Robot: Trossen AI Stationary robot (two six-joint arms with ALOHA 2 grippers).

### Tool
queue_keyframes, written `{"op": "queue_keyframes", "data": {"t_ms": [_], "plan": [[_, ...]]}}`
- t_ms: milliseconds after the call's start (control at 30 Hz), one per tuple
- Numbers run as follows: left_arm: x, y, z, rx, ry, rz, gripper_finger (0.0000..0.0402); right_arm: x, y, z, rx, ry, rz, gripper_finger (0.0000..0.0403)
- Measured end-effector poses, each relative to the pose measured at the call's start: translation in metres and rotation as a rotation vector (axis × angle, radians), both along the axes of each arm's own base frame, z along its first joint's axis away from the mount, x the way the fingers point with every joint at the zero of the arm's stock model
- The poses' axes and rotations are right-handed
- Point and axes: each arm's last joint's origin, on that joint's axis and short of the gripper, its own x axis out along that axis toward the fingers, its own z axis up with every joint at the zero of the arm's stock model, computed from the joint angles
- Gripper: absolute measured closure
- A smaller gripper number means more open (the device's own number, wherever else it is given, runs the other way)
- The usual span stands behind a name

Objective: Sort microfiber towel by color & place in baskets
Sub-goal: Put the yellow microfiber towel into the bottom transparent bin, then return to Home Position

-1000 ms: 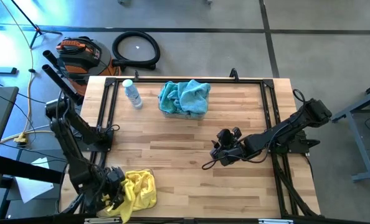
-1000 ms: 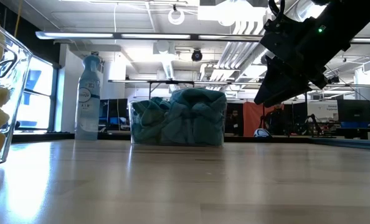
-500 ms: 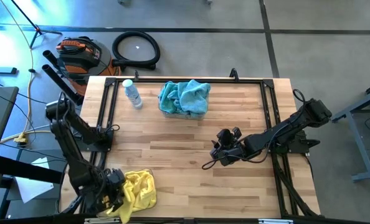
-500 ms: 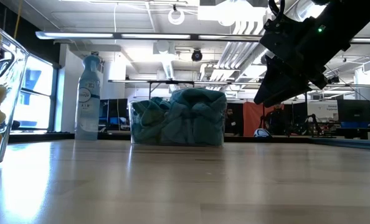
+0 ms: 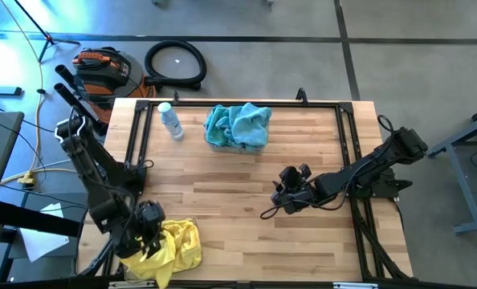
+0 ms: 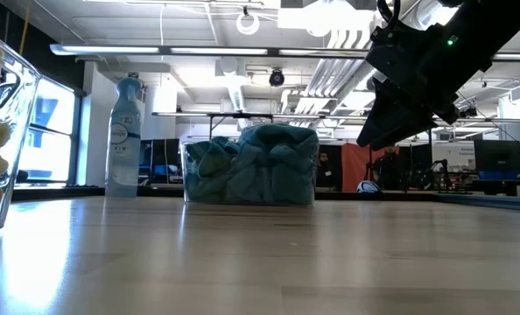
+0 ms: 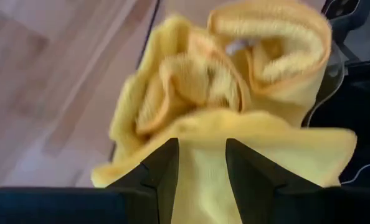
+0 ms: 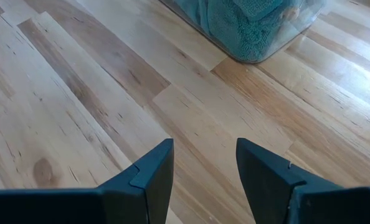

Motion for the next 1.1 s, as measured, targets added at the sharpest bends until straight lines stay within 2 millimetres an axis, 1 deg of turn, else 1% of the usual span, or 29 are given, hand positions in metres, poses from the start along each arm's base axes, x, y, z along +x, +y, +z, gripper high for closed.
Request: {"op": "queue_keyframes", "data": {"t_ms": [67, 133, 267, 367, 500, 567, 700, 800, 900, 1000, 1100], "plan": [[0.004, 0.004, 0.002, 0.026, -0.026, -0.019, 0.028, 0.0, 0.0, 0.0, -0.001, 0.001, 0.002, 0.0234], [0.009, 0.009, 0.004, 0.091, -0.077, -0.046, 0.028, 0.0, 0.0, 0.0, -0.001, 0.002, 0.002, 0.0234], [0.023, 0.024, 0.005, 0.347, -0.23, -0.057, 0.028, 0.0, 0.0, 0.0, 0.005, -0.004, -0.005, 0.0234], [0.038, 0.04, 0.003, 0.485, -0.254, -0.042, 0.028, 0.0, 0.0, 0.0, 0.005, -0.004, -0.005, 0.0234], [0.064, 0.062, -0.007, 0.589, -0.272, -0.044, 0.028, 0.0, 0.0, 0.0, 0.005, -0.004, -0.005, 0.0234], [0.078, 0.074, -0.013, 0.61, -0.288, -0.082, 0.028, 0.0, 0.0, 0.0, 0.005, -0.004, -0.005, 0.0234], [0.094, 0.103, -0.029, 0.662, -0.28, -0.123, 0.028, 0.001, -0.002, 0.0, -0.009, 0.007, 0.003, 0.0234], [0.095, 0.125, -0.035, 0.703, -0.32, -0.1, 0.028, 0.002, -0.005, 0.0, -0.015, 0.011, -0.002, 0.0234], [0.09, 0.143, -0.038, 0.685, -0.438, -0.103, 0.028, 0.003, -0.009, 0.0, -0.013, 0.01, -0.016, 0.0234], [0.079, 0.159, -0.039, 0.658, -0.6, -0.098, 0.028, 0.004, -0.01, 0.0, -0.014, 0.011, -0.023, 0.0234], [0.062, 0.174, -0.044, 0.67, -0.715, -0.04, 0.028, 0.004, -0.01, 0.0, -0.013, 0.011, -0.024, 0.0234]]}}
